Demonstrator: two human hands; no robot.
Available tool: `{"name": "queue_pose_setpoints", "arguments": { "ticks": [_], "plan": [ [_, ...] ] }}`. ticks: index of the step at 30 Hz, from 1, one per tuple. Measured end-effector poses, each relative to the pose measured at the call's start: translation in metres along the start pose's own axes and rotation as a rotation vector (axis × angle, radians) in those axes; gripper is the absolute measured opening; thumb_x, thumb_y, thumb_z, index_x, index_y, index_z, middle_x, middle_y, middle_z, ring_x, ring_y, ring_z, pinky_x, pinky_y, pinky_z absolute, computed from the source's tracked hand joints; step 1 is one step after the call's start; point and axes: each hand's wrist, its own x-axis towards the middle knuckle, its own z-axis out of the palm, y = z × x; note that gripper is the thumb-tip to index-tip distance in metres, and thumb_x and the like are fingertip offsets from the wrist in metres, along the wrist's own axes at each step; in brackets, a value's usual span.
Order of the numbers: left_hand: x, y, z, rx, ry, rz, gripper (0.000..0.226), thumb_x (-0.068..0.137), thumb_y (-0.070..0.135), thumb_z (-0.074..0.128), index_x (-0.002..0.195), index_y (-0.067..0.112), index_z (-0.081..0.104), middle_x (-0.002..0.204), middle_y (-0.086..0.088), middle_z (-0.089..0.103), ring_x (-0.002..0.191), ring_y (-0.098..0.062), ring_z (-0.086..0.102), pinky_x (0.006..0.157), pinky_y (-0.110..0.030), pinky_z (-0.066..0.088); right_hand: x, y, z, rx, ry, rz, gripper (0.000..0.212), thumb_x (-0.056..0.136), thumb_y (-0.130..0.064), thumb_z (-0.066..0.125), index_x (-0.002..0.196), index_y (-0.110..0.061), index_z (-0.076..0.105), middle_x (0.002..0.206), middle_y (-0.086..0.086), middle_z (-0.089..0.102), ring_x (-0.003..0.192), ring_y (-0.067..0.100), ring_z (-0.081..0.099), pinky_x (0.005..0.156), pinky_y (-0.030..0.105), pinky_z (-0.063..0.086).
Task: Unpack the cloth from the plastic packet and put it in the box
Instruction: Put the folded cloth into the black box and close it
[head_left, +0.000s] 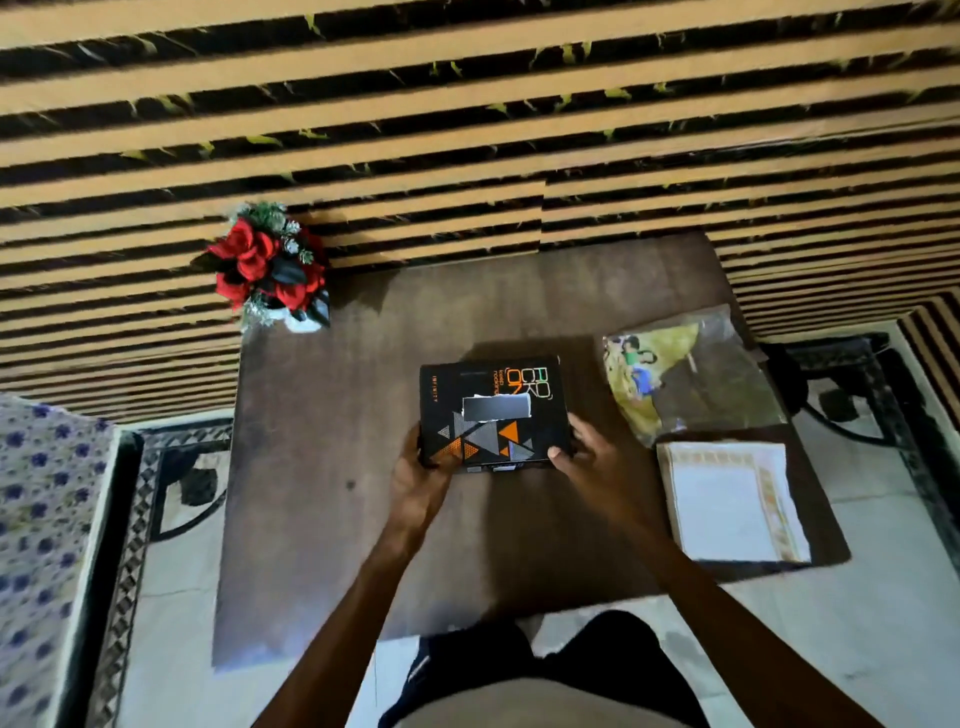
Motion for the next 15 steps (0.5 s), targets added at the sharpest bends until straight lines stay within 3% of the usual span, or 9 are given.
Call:
{"name": "queue_pose_setpoints", "arguments": {
  "ticks": [3, 5, 7, 9, 13, 15],
  "plan": [
    [-0.049, -0.019, -0.002, -0.025, -0.009, -0.044, 0.052, 0.086, 0.017, 0.069, 0.133, 0.016, 0.048, 0.118, 0.003, 0.065, 0.103, -0.013, 0.065, 0.081, -0.018, 0.057, -0.033, 0.034, 0.005, 0.040, -0.020, 0.027, 0.056, 0.089, -0.003, 0.062, 0.141, -0.007, 0.043, 0.126, 0.006, 0.057, 0.095, 0.016, 0.062, 0.067, 0.002, 0.049],
    [-0.068, -0.027, -0.004, 0.013, -0.008, -0.074, 0.054, 0.085, 0.019, 0.070, 0.134, 0.017, 0.047, 0.118, 0.005, 0.064, 0.101, -0.012, 0.065, 0.077, -0.015, 0.056, -0.047, 0.047, 0.006, 0.028, -0.041, 0.024, 0.056, 0.089, -0.004, 0.062, 0.142, -0.006, 0.042, 0.127, 0.003, 0.053, 0.105, 0.017, 0.060, 0.073, 0.003, 0.050],
    [-0.082, -0.036, -0.006, 0.061, 0.003, -0.096, 0.055, 0.085, 0.022, 0.070, 0.134, 0.017, 0.046, 0.120, 0.004, 0.063, 0.102, -0.015, 0.064, 0.072, -0.012, 0.053, -0.057, 0.059, 0.007, 0.018, -0.042, 0.014, 0.054, 0.090, -0.005, 0.061, 0.141, -0.006, 0.043, 0.138, 0.011, 0.052, 0.124, 0.024, 0.054, 0.094, 0.019, 0.048],
    [-0.090, -0.042, -0.007, 0.082, 0.023, -0.113, 0.053, 0.085, 0.022, 0.069, 0.133, 0.015, 0.047, 0.123, -0.002, 0.064, 0.104, -0.019, 0.064, 0.073, -0.014, 0.050, -0.062, 0.065, 0.009, -0.025, -0.058, 0.021, 0.051, 0.092, -0.007, 0.058, 0.141, -0.005, 0.043, 0.142, 0.015, 0.050, 0.133, 0.029, 0.047, 0.104, 0.031, 0.040],
    [-0.096, -0.042, -0.010, 0.147, 0.028, -0.111, 0.057, 0.086, 0.015, 0.068, 0.136, 0.008, 0.042, 0.128, -0.005, 0.059, 0.108, -0.019, 0.059, 0.074, -0.011, 0.049, -0.062, 0.073, 0.005, -0.080, -0.069, 0.017, 0.036, 0.096, -0.003, 0.049, 0.132, -0.003, 0.051, 0.130, 0.021, 0.057, 0.122, 0.035, 0.055, 0.103, 0.047, 0.047],
    [-0.093, -0.039, -0.011, 0.283, 0.046, -0.073, 0.075, 0.082, 0.025, 0.073, 0.143, 0.008, 0.032, 0.134, -0.002, 0.048, 0.127, -0.026, 0.047, 0.093, -0.018, 0.047, -0.054, 0.074, -0.001, -0.097, -0.057, 0.019, 0.027, 0.096, -0.002, 0.048, 0.120, -0.005, 0.060, 0.111, 0.020, 0.063, 0.101, 0.032, 0.063, 0.094, 0.052, 0.052]
  ]
}}
